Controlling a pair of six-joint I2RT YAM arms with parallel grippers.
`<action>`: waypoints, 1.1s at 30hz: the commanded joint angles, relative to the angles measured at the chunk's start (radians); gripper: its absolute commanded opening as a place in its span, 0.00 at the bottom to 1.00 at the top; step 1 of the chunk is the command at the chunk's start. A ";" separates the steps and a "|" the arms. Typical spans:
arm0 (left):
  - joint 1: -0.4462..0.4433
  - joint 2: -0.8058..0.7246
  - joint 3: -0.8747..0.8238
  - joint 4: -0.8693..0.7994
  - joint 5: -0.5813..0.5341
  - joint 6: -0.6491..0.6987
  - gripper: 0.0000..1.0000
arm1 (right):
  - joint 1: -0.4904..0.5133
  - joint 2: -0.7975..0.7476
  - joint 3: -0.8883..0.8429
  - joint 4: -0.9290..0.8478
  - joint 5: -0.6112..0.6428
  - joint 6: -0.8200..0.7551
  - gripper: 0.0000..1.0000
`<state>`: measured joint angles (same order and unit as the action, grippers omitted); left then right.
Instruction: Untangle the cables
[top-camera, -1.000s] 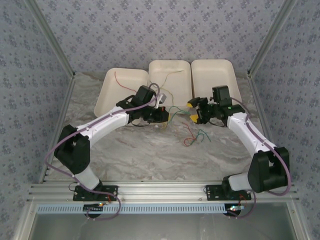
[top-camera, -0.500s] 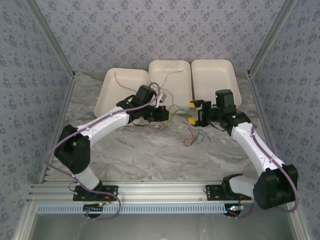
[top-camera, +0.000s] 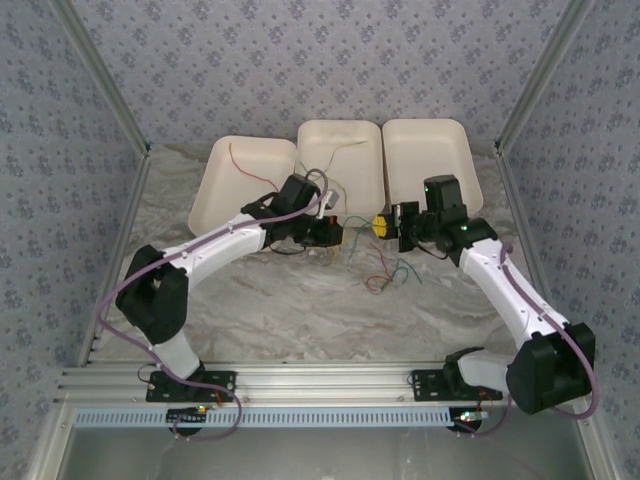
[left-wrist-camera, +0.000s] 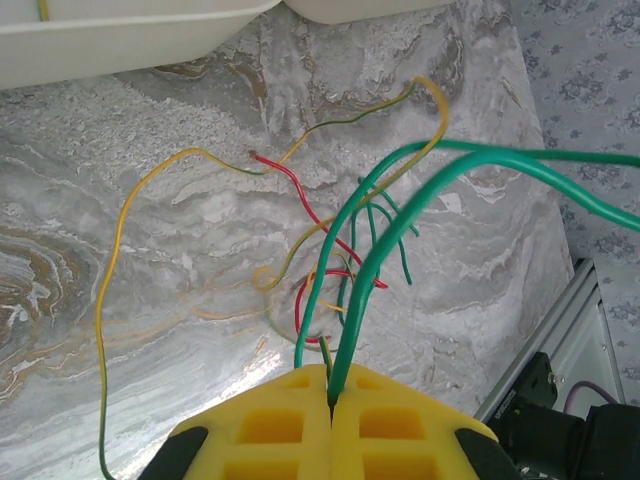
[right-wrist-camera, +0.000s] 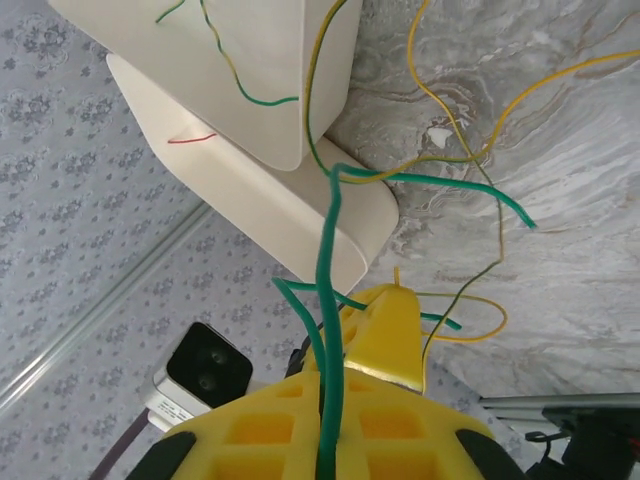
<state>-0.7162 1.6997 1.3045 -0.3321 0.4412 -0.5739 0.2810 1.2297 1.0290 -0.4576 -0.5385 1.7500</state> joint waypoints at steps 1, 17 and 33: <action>-0.004 -0.043 -0.004 0.039 -0.013 0.006 0.00 | -0.027 -0.008 0.043 -0.166 0.028 -0.104 0.04; 0.102 -0.172 0.000 -0.033 -0.079 -0.160 0.79 | -0.008 0.131 0.420 -0.514 0.005 -0.669 0.00; 0.038 0.142 0.324 -0.170 0.133 -0.225 0.78 | 0.101 0.160 0.430 -0.577 0.087 -1.322 0.00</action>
<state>-0.6750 1.8301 1.5780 -0.4622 0.5556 -0.7876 0.3676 1.3823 1.4651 -1.0233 -0.4675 0.5034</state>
